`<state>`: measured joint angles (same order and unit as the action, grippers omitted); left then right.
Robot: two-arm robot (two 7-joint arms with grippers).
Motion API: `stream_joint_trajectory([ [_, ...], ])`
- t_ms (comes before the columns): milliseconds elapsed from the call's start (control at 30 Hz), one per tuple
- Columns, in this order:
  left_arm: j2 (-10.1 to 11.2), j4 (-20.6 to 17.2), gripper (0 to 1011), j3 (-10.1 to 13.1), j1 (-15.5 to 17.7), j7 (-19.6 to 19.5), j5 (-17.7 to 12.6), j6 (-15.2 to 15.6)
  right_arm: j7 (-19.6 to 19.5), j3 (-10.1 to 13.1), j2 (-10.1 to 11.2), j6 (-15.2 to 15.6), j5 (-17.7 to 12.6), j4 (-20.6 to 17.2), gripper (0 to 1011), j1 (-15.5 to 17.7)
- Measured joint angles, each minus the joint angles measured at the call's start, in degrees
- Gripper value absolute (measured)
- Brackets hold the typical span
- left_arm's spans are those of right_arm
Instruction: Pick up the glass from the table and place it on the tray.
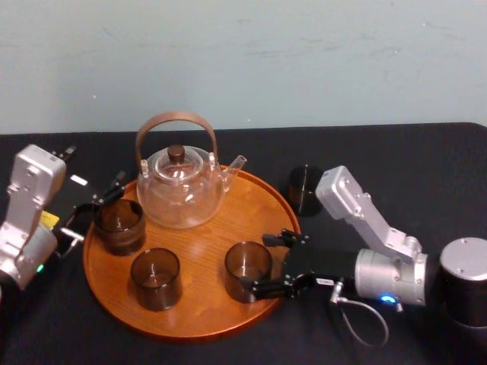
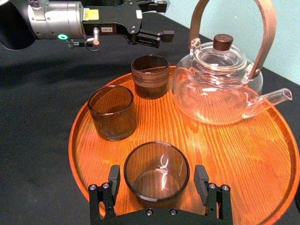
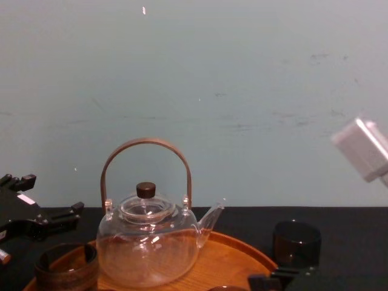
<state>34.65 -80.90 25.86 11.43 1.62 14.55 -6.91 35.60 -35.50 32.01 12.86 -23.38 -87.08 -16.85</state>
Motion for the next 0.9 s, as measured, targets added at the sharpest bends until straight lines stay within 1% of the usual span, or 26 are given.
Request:
stream_joint_trajectory([
  [100, 0.0, 0.0, 1001, 0.0, 0.0, 0.0, 0.0, 0.0, 0.3, 0.4, 0.9, -0.2, -0.6, -0.7, 1002, 0.6],
  [133, 0.0, 0.0, 1001, 0.0, 0.0, 0.0, 0.0, 0.0, 0.4, 0.7, 1.6, -0.3, -1.0, -1.3, 1002, 1.1],
  [233, 0.0, 0.0, 1001, 0.0, 0.0, 0.0, 0.0, 0.0, 0.4, 1.3, 2.6, -0.4, -1.7, -2.1, 1002, 1.9],
  [333, 0.0, 0.0, 1001, 0.0, 0.0, 0.0, 0.0, 0.0, 0.2, 2.5, 4.5, -0.8, -2.8, -3.7, 1002, 3.7],
  [433, 0.0, 0.0, 1001, 0.0, 0.0, 0.0, 0.0, 0.0, 0.0, 3.2, 5.6, -1.2, -3.4, -4.5, 1002, 4.7],
  [467, 0.0, 0.0, 1001, 0.0, 0.0, 0.0, 0.0, 0.0, -0.1, 3.7, 6.4, -1.4, -3.7, -5.1, 1002, 5.4],
  [633, 0.0, 0.0, 1001, 0.0, 0.0, 0.0, 0.0, 0.0, -0.3, 5.3, 8.7, -2.5, -4.7, -6.5, 1002, 7.5],
  [667, 0.0, 0.0, 1001, 0.0, 0.0, 0.0, 0.0, 0.0, -0.5, 5.9, 9.4, -2.8, -5.0, -6.8, 1002, 8.1],
  [800, 0.0, 0.0, 1001, 0.0, 0.0, 0.0, 0.0, 0.0, -1.6, 7.4, 10.2, -3.4, -5.7, -7.3, 1002, 9.4],
  [900, 0.0, 0.0, 1001, 0.0, 0.0, 0.0, 0.0, 0.0, -4.1, 9.4, 10.3, -3.5, -6.3, -7.6, 1002, 10.7],
])
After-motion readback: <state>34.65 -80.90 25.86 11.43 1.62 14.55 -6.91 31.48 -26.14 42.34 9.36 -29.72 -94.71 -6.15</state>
